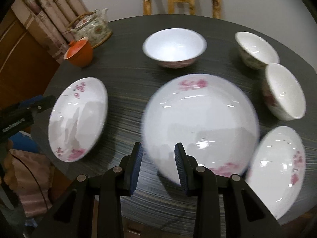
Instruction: Organize plates and bowls
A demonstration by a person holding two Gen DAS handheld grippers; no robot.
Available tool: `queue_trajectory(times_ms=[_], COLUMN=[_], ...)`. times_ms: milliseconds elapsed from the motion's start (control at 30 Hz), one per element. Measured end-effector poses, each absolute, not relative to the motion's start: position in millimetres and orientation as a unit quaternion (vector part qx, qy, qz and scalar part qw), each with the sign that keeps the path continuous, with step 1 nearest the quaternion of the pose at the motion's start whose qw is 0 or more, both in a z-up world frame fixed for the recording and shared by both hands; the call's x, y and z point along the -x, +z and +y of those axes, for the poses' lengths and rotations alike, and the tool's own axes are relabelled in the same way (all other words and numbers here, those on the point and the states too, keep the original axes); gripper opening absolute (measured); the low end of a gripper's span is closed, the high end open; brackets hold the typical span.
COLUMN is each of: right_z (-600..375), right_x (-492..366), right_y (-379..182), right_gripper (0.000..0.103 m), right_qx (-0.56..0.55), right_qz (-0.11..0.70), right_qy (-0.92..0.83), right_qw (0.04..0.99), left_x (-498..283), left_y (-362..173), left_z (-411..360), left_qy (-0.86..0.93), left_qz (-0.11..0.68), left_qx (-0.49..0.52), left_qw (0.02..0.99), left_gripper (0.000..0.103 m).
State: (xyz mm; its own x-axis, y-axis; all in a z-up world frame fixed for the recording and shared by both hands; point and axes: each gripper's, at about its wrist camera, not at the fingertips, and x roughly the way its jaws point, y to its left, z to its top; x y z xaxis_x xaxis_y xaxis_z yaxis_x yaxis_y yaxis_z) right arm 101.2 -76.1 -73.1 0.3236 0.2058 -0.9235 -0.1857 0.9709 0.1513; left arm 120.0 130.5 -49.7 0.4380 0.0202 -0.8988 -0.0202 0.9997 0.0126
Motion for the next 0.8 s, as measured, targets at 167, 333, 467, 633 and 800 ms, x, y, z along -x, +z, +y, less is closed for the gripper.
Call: queue_trajectory(times_ms=[167, 333, 467, 633, 800], right_z=[-123.5, -163.4, -182.8, -198.7, -204.5], right_x=[-108.0, -117.9, -127.9, -142.5, -156.6], right_y=[-67.5, -68.8, -73.8, -86.0, -96.2], right_gripper=[0.032, 0.032, 0.032, 0.032, 0.036], right_qx=[-0.009, -0.019, -0.016, -0.022, -0.009], right_qz=[0.569, 0.579, 0.588, 0.603, 0.609], right_qy=[0.092, 0.071, 0.071, 0.069, 0.069], right_qw=[0.817, 0.812, 0.806, 0.794, 0.79], left_x=[-125.7, -132.6, -139.0, -151.6, -160.5], left_y=[-46.5, -50.3, -55.7, -71.6, -84.3], left_z=[94.3, 63.2, 41.4, 22.4, 11.9], left_qy=[-0.009, -0.031, -0.051, -0.07, -0.063], left_qz=[0.535, 0.548, 0.563, 0.593, 0.606], left_qx=[0.002, 0.013, 0.024, 0.053, 0.058], left_qw=[0.845, 0.835, 0.825, 0.801, 0.791], left_gripper=[0.052, 0.052, 0.052, 0.052, 0.052])
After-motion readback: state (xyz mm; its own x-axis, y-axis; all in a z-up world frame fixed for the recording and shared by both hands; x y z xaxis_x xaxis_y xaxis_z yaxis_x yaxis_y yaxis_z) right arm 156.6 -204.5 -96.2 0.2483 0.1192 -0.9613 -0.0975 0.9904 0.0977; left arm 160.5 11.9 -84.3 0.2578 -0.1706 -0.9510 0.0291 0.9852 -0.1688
